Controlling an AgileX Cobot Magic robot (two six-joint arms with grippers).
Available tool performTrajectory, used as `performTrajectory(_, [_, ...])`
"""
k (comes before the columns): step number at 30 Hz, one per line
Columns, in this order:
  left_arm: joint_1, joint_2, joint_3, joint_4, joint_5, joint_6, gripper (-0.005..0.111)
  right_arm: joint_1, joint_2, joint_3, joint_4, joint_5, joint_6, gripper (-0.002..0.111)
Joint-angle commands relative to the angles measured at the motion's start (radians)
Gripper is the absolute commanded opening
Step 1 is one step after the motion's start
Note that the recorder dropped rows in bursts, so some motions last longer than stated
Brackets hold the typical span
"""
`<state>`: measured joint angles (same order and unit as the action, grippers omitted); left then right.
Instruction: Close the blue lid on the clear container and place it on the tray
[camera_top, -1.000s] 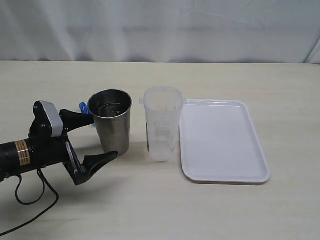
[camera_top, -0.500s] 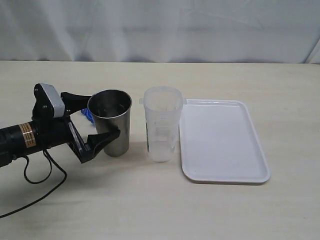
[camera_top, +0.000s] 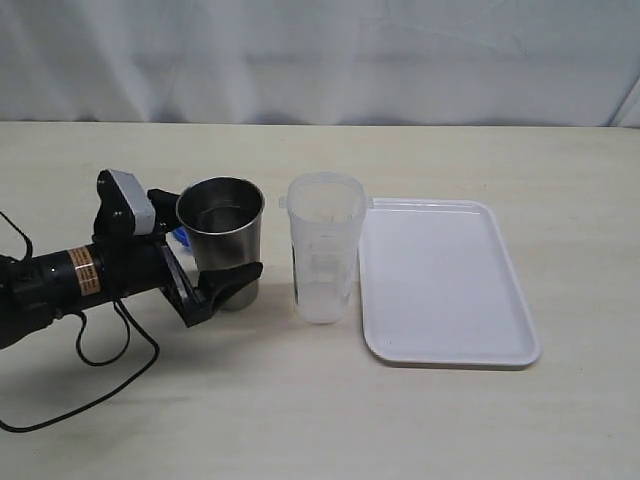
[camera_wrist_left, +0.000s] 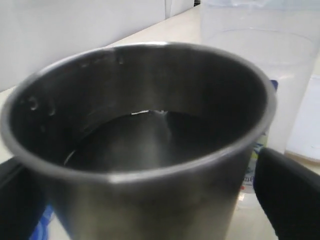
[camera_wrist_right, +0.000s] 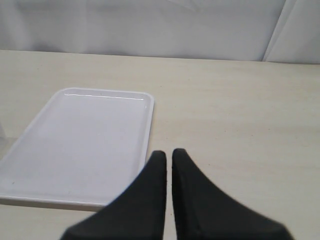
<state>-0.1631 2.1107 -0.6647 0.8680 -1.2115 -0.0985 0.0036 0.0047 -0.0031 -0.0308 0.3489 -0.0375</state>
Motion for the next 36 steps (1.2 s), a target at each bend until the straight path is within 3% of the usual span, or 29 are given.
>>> performTrajectory(1, [-0.013, 0.022, -0.029, -0.017, -0.01, -0.003, 0.105, -0.004, -0.005, 0.003, 0.001, -0.006, 0.001, 0.004])
performTrajectory(36, [-0.013, 0.025, -0.069, 0.011, -0.01, -0.09, 0.105, -0.004, -0.005, 0.003, 0.001, -0.006, 0.001, 0.004])
